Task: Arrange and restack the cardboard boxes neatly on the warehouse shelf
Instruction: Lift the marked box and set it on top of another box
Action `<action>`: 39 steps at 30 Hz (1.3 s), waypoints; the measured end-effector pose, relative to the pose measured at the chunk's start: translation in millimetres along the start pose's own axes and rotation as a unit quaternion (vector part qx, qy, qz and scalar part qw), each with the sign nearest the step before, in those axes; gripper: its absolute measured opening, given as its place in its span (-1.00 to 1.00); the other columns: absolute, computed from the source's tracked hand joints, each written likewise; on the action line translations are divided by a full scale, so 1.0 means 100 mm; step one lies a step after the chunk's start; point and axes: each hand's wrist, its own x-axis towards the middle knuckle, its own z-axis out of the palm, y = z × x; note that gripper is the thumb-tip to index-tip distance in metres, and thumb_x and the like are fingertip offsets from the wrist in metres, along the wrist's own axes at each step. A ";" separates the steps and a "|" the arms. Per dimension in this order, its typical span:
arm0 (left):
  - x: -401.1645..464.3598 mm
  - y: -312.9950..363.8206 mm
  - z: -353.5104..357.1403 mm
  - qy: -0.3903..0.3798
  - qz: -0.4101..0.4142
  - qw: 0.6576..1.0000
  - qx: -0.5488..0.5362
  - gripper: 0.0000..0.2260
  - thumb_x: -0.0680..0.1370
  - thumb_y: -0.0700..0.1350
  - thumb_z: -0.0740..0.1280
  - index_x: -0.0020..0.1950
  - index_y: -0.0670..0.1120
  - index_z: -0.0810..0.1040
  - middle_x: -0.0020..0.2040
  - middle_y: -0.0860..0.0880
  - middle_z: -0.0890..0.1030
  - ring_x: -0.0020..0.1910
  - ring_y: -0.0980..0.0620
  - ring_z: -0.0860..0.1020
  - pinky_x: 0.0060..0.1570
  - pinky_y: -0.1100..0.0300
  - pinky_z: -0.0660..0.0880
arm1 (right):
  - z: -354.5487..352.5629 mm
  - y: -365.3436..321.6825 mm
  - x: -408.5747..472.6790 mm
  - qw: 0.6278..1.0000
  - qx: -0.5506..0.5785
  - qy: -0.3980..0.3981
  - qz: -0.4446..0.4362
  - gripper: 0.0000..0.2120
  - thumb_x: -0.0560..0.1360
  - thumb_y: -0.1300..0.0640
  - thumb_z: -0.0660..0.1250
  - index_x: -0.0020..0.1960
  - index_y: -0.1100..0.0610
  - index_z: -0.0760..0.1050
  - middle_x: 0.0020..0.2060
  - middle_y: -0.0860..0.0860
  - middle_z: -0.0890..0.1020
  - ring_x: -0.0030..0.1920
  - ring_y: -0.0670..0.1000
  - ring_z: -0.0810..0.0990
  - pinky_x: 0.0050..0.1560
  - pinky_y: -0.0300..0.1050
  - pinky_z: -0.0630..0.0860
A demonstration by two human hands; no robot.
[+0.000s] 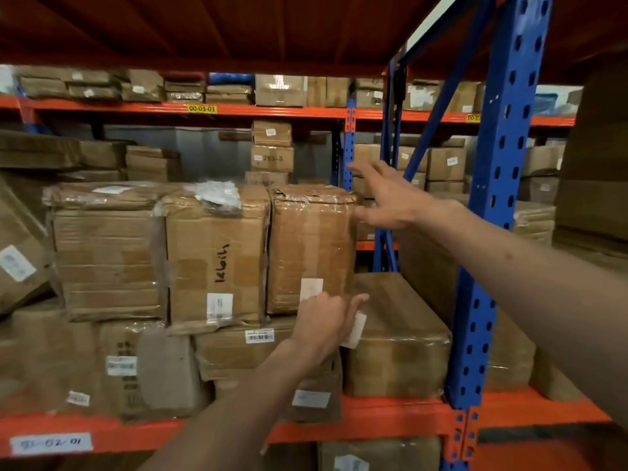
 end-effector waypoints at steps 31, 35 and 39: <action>0.45 -0.17 0.11 0.084 -0.255 0.838 -0.474 -0.01 0.25 0.23 0.60 0.53 0.11 0.15 0.39 0.03 0.47 0.35 -0.03 0.45 0.34 -0.07 0.40 | 0.53 0.66 -0.65 0.969 0.070 -0.011 0.235 0.15 0.31 -0.52 0.36 0.60 -0.11 -0.23 0.47 0.24 0.35 0.39 0.31 0.41 0.40 0.27 0.32; 0.53 -0.07 0.22 0.009 -0.173 0.913 -0.370 -0.21 0.35 0.06 0.59 0.47 0.13 0.25 0.37 0.04 0.50 0.38 -0.03 0.43 0.34 -0.10 0.39 | 0.45 0.77 -0.82 0.930 -0.118 -0.147 0.316 -0.06 0.27 -0.38 0.53 0.41 0.16 0.34 0.26 0.12 0.53 0.25 0.19 0.52 0.19 0.07 0.47; 0.60 0.02 0.27 -0.057 -0.148 0.947 -0.280 0.22 0.25 0.14 0.63 0.53 0.33 -0.28 0.55 -0.18 0.24 0.51 -0.23 0.23 0.43 -0.30 0.21 | 0.58 0.91 -0.81 0.919 -0.295 -0.154 0.213 0.08 0.26 -0.40 0.50 0.56 0.08 0.12 0.47 0.21 0.22 0.45 0.26 0.25 0.33 0.18 0.36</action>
